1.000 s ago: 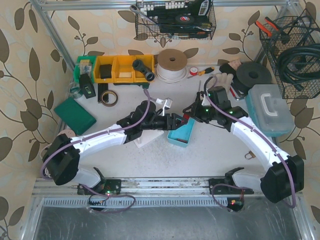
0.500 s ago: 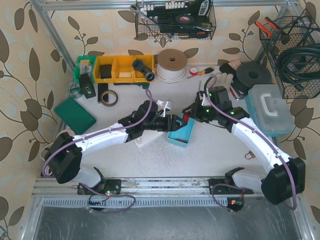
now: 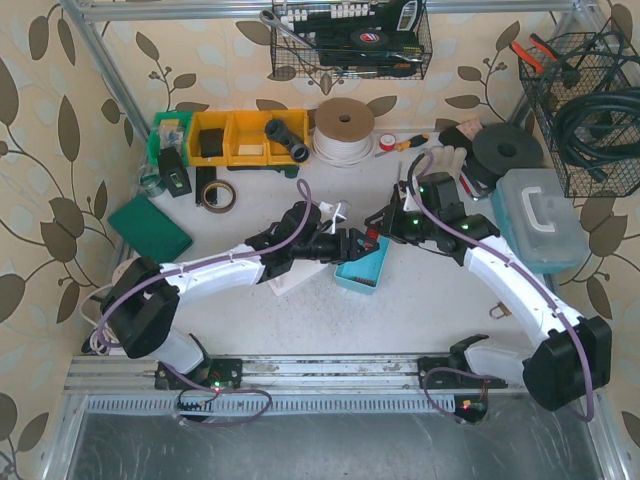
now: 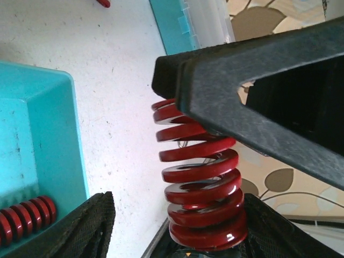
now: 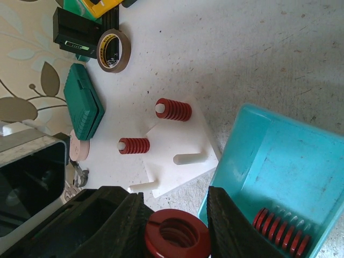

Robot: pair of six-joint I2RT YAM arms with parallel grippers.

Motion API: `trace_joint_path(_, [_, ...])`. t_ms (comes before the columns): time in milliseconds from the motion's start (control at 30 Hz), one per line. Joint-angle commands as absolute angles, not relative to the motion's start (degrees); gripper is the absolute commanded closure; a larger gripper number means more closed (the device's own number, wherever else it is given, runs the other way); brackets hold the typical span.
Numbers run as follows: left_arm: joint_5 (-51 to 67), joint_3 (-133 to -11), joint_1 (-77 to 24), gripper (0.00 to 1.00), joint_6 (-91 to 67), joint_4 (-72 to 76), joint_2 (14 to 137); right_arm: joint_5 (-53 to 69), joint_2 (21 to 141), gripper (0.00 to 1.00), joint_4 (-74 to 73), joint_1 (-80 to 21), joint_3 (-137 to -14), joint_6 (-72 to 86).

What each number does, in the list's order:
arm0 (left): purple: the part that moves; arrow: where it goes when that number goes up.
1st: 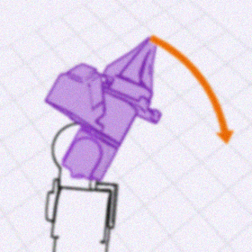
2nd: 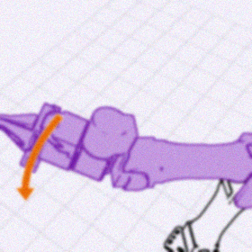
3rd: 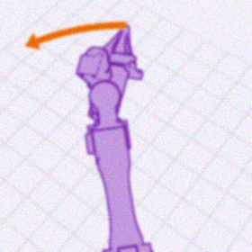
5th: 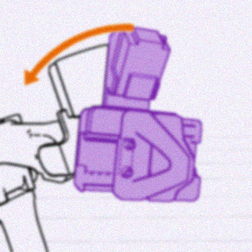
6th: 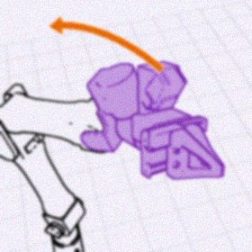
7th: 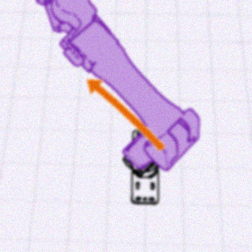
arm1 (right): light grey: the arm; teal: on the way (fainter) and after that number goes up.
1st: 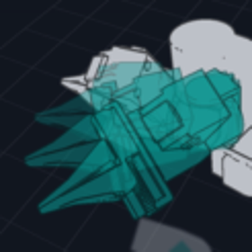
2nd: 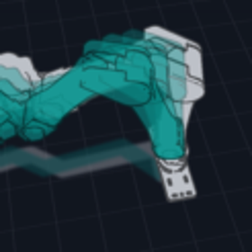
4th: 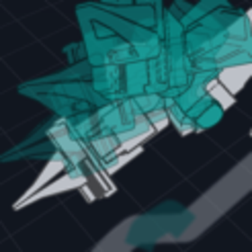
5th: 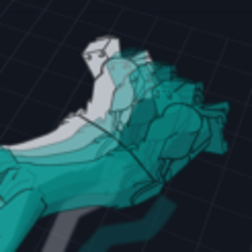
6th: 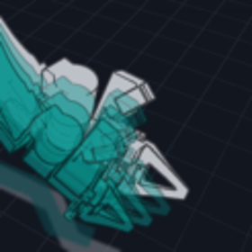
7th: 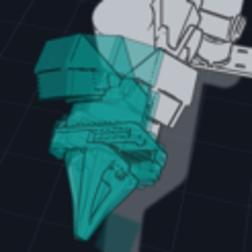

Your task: Install the large spring

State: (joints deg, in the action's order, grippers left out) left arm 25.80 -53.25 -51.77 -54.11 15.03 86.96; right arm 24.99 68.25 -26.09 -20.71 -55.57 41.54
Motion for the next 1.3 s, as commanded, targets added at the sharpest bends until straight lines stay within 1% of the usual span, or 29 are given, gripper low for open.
trace_joint_path(0, [26.8, -55.3, -51.8, 0.36, -55.7, 19.6, 87.1, 24.4, 66.3, 1.00, -24.1, -20.7, -54.3, 40.5])
trace_joint_path(133, [26.5, -56.4, -51.8, 0.37, -56.1, 19.8, 88.0, 24.2, 66.1, 1.00, -23.9, -20.7, -54.3, 40.7])
trace_joint_path(267, [26.9, -57.8, -51.8, 0.42, -56.4, 19.7, 88.8, 23.7, 65.8, 1.00, -23.9, -20.8, -54.1, 40.6])
trace_joint_path(367, [26.6, -58.3, -51.7, 0.48, -56.5, 19.6, 89.0, 23.5, 65.8, 1.00, -23.7, -20.8, -53.9, 40.7])
trace_joint_path(467, [27.1, -58.5, -51.7, 0.57, -56.6, 19.6, 89.1, 23.0, 65.7, 1.00, -23.8, -20.7, -53.8, 40.7])
trace_joint_path(567, [27.8, -58.1, -51.7, 0.63, -56.7, 19.7, 89.1, 21.9, 65.3, 1.00, -24.2, -20.7, -53.8, 40.4])
trace_joint_path(633, [27.9, -57.5, -51.7, 0.71, -56.9, 20.0, 89.0, 21.6, 65.1, 1.00, -24.4, -20.8, -53.9, 40.1])
trace_joint_path(700, [27.8, -56.9, -51.7, 0.86, -57.0, 20.0, 88.6, 21.3, 65.0, 1.00, -24.5, -20.7, -54.0, 40.1])
trace_joint_path(800, [28.0, -56.5, -51.7, 1.00, -56.3, 19.3, 88.2, 21.1, 64.7, 1.00, -24.8, -20.8, -54.0, 40.0])
trace_joint_path(833, [28.0, -56.6, -51.7, 1.00, -55.8, 18.8, 88.0, 21.5, 64.5, 0.97, -24.9, -20.8, -54.1, 39.7])
trace_joint_path(867, [28.0, -56.7, -51.7, 1.00, -55.1, 18.0, 87.7, 22.2, 64.4, 0.86, -24.8, -20.8, -54.3, 39.1])
trace_joint_path(900, [27.8, -56.8, -51.7, 1.00, -54.2, 16.9, 87.3, 22.8, 64.1, 0.65, -24.9, -20.8, -54.3, 38.9])
trace_joint_path(933, [27.6, -57.0, -51.7, 1.00, -52.9, 15.5, 86.8, 22.8, 63.7, 0.49, -25.1, -20.6, -54.2, 39.1])
trace_joint_path(967, [27.2, -57.3, -51.8, 1.00, -51.3, 13.4, 86.3, 23.0, 63.2, 0.38, -25.1, -20.4, -54.0, 39.4])
trace_joint_path(1000, [26.5, -57.6, -51.9, 1.00, -49.0, 11.0, 85.7, 23.9, 62.9, 0.34, -24.8, -19.9, -53.8, 39.6])
trace_joint_path(1067, [23.2, -58.5, -52.5, 1.00, -43.2, 4.7, 84.1, 26.4, 62.8, 0.32, -24.8, -18.9, -53.5, 39.9])
trace_joint_path(1133, [18.5, -58.7, -53.6, 1.00, -36.3, -1.6, 82.9, 30.1, 63.1, 0.31, -24.9, -17.8, -53.3, 39.9])
trace_joint_path(1167, [15.9, -58.2, -54.5, 1.00, -32.4, -3.5, 80.3, 32.5, 63.4, 0.31, -25.0, -17.1, -53.2, 39.9])
trace_joint_path(1267, [10.7, -54.3, -56.6, 1.00, -23.4, -3.3, 76.7, 41.9, 64.8, 0.31, -23.9, -15.6, -52.0, 39.9])
